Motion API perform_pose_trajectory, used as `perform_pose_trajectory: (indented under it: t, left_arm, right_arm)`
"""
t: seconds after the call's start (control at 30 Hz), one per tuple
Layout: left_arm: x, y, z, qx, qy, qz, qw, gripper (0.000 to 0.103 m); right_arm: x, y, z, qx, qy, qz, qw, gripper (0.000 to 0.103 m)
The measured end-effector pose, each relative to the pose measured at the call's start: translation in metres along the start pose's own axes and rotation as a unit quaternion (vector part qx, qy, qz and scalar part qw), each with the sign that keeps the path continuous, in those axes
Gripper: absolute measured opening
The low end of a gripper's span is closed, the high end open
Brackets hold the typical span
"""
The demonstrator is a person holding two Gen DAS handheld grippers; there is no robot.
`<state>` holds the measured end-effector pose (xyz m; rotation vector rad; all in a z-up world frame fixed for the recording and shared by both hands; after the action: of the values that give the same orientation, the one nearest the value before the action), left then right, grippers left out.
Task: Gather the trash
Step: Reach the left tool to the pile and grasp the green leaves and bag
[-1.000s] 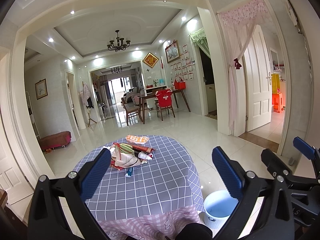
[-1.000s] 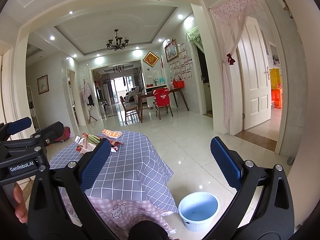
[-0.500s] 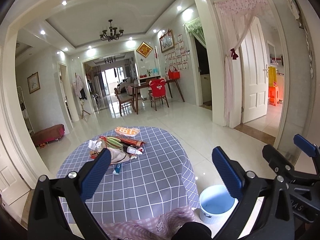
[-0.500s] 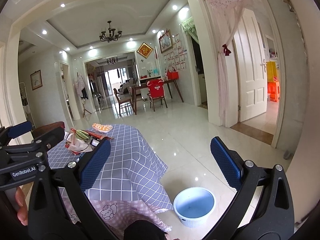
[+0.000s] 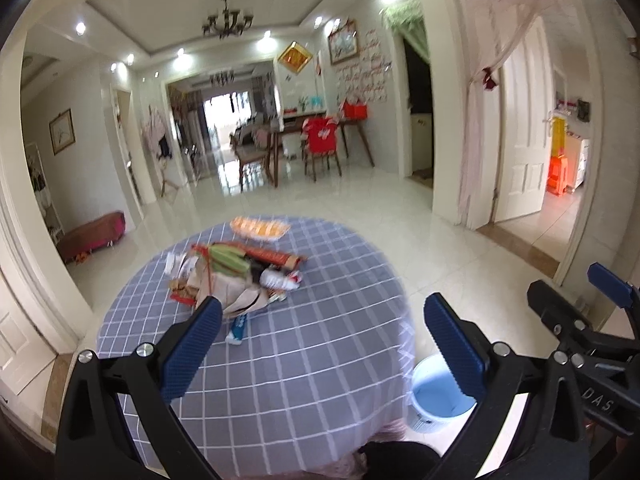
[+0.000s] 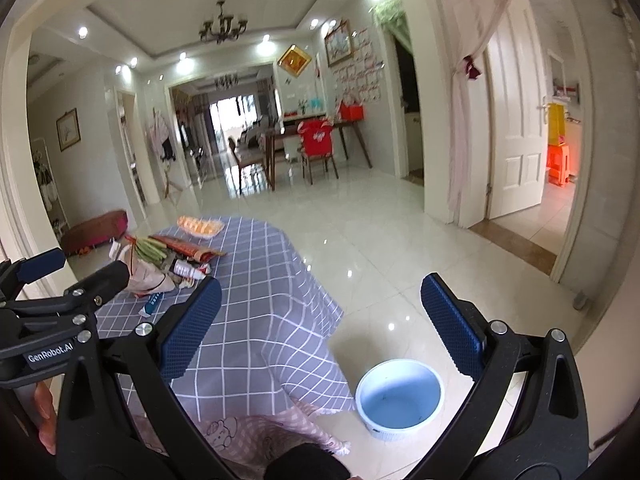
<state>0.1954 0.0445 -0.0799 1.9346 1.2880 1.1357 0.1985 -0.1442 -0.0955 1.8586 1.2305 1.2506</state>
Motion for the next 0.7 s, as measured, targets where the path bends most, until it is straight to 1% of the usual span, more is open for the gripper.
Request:
perform_pose_trajectory:
  t: [0.07, 0.1, 0.17, 0.27, 0.33, 0.4, 0.47, 0.57, 0.63, 0.7]
  left_arm:
    - [0.019, -0.009, 0.023, 0.026, -0.001, -0.011, 0.9996, 0.099]
    - [0.023, -0.011, 0.031, 0.033, 0.0, -0.015, 0.9993, 0.099]
    - [0.049, -0.028, 0.053, 0.062, 0.002, -0.036, 0.9974, 0.099]
    - [0.088, -0.05, 0.079, 0.098, 0.001, -0.075, 0.9924, 0.099]
    - [0.114, -0.064, 0.092, 0.114, -0.001, -0.106, 0.9878, 0.099]
    - [0.135, -0.071, 0.101, 0.118, -0.007, -0.13, 0.9845, 0.099]
    - [0.148, -0.071, 0.106, 0.117, -0.006, -0.14, 0.9832, 0.099]
    - [0.163, -0.063, 0.123, 0.11, -0.01, -0.136, 0.9845, 0.098]
    - [0.165, -0.055, 0.133, 0.107, -0.014, -0.132, 0.9853, 0.098]
    - [0.165, -0.043, 0.143, 0.102, -0.023, -0.122, 0.987, 0.096]
  right_arm:
    - [0.009, -0.002, 0.019, 0.019, 0.003, -0.003, 1.0, 0.098]
    - [0.019, -0.006, 0.034, 0.035, 0.005, -0.006, 0.999, 0.098]
    - [0.032, -0.008, 0.056, 0.058, 0.016, -0.008, 0.998, 0.098]
    - [0.049, -0.016, 0.087, 0.087, 0.03, -0.011, 0.996, 0.098]
    - [0.066, -0.024, 0.109, 0.108, 0.04, -0.017, 0.993, 0.098]
    - [0.076, -0.026, 0.126, 0.12, 0.047, -0.023, 0.991, 0.098]
    - [0.089, -0.031, 0.144, 0.132, 0.051, -0.028, 0.99, 0.098]
    - [0.105, -0.037, 0.168, 0.145, 0.054, -0.034, 0.987, 0.098]
    - [0.113, -0.037, 0.182, 0.15, 0.056, -0.035, 0.986, 0.098]
    - [0.12, -0.035, 0.196, 0.155, 0.057, -0.036, 0.986, 0.098]
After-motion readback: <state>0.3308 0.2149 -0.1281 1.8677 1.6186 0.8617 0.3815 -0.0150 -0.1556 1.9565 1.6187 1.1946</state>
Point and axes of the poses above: each gripper's, at about its wrist camera, not at the fingertips, and z roughly the way its jaws point, x to its left, y to its top, the point moved 5 cm from there along z, roughly the way its jaws point, and after that the axes turned 15 degrees about z, right-handed, at the moved point
